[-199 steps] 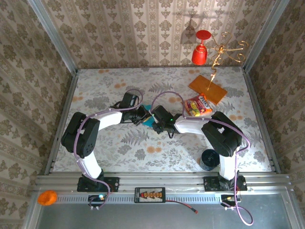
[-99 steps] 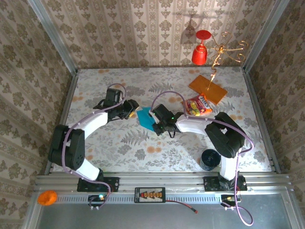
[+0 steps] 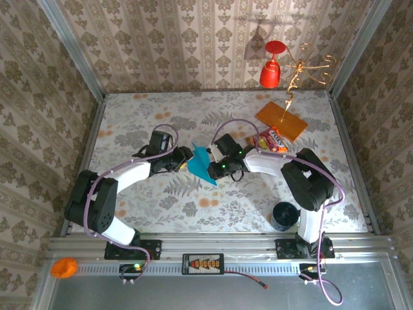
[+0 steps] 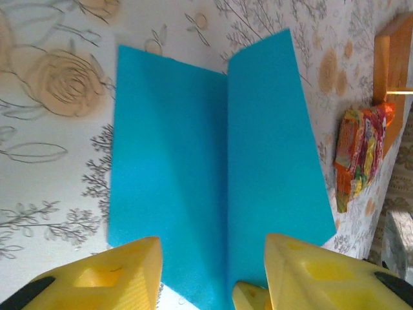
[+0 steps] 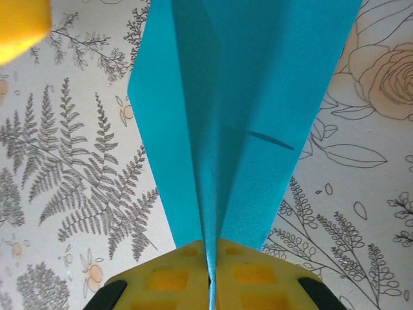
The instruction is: Fold a paper plane with a square sheet of paper (pick it up from the middle)
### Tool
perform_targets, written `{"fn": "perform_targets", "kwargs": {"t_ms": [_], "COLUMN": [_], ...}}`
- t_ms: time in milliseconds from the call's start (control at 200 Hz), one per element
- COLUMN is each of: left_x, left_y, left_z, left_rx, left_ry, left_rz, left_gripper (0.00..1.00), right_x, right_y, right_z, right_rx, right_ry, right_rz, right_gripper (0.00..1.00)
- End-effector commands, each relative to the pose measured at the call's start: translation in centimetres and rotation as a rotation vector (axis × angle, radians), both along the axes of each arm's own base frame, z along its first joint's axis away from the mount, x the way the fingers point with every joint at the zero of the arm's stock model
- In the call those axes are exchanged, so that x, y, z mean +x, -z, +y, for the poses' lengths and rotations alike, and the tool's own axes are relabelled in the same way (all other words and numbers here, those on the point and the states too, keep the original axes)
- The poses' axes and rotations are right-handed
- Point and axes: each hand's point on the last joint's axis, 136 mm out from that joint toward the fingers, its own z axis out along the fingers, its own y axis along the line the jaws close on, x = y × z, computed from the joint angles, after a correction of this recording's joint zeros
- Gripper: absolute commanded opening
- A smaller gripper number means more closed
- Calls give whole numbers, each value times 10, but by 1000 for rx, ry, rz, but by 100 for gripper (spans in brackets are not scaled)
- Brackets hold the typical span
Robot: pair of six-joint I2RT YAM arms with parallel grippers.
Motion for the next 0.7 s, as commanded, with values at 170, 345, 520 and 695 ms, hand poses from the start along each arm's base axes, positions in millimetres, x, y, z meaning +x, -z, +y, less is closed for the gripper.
{"fn": "perform_targets", "kwargs": {"t_ms": [170,345,520,695], "left_x": [-3,-11,-12,-13], "left_y": [13,16,17,18], "left_z": [-2,-13,-17,-16], "left_rx": [11,10,8,14], "left_ry": [8,46,55,52], "left_rz": [-25,-20,-23,-22], "left_gripper": [38,34,33,32], "right_x": [-10,-11,-13,-13], "right_y": [11,14,18,23], "right_z": [9,9,12,11], "right_rx": [28,24,20,8], "right_ry": [-25,-30,-38,-29], "right_rz": [104,121,144,168], "right_gripper": [10,10,11,11]}}
